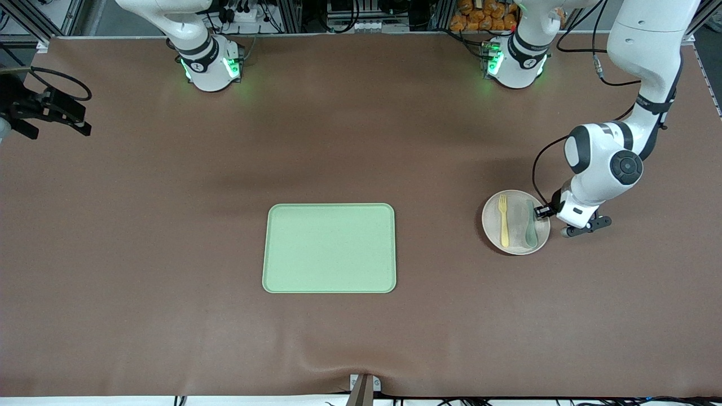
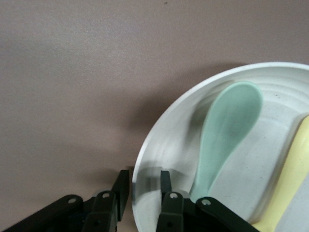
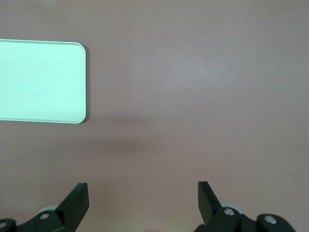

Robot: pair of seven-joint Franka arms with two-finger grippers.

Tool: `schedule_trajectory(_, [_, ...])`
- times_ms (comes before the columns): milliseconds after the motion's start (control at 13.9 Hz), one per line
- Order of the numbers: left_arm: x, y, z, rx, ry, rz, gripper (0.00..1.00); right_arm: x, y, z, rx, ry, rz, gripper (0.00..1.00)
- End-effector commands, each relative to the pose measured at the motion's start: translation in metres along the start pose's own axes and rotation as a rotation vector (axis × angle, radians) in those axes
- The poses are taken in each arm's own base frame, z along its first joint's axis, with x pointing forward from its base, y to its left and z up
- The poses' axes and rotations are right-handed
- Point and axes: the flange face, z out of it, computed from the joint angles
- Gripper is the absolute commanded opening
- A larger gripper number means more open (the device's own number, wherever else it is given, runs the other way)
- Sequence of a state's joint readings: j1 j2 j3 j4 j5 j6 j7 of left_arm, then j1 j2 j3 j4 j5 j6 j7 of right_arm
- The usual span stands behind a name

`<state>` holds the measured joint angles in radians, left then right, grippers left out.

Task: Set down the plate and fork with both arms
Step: 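Reach the left gripper to the white plate rim and grasp it, then carry the plate with the left gripper onto the green tray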

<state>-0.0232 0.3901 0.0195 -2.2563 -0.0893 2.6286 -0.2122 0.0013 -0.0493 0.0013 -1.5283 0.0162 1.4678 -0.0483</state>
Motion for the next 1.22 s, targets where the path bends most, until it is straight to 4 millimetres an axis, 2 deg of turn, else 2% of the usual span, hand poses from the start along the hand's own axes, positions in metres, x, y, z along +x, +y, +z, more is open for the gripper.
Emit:
schedule_trajectory(0, [0.002, 0.008, 0.000, -0.036, 0.006, -0.019, 0.00, -0.001, 0.002, -0.002, 0.010, -0.002, 0.007, 1.00])
schedule_trajectory(287, [0.002, 0.020, -0.003, -0.051, 0.010, -0.007, 0.00, -0.001, 0.002, -0.002, 0.010, -0.001, 0.007, 1.00])
schedule_trajectory(502, [0.005, 0.035, -0.015, -0.069, 0.032, 0.009, 0.00, -0.001, 0.001, -0.002, 0.011, 0.000, 0.005, 1.00])
schedule_trajectory(789, [0.009, 0.070, -0.033, -0.174, 0.044, -0.049, 0.00, -0.001, 0.001, -0.002, 0.011, 0.000, 0.005, 1.00])
schedule_trajectory(1147, [0.026, 0.122, -0.073, -0.304, 0.079, -0.078, 0.00, -0.001, 0.002, -0.002, 0.010, -0.002, 0.005, 1.00])
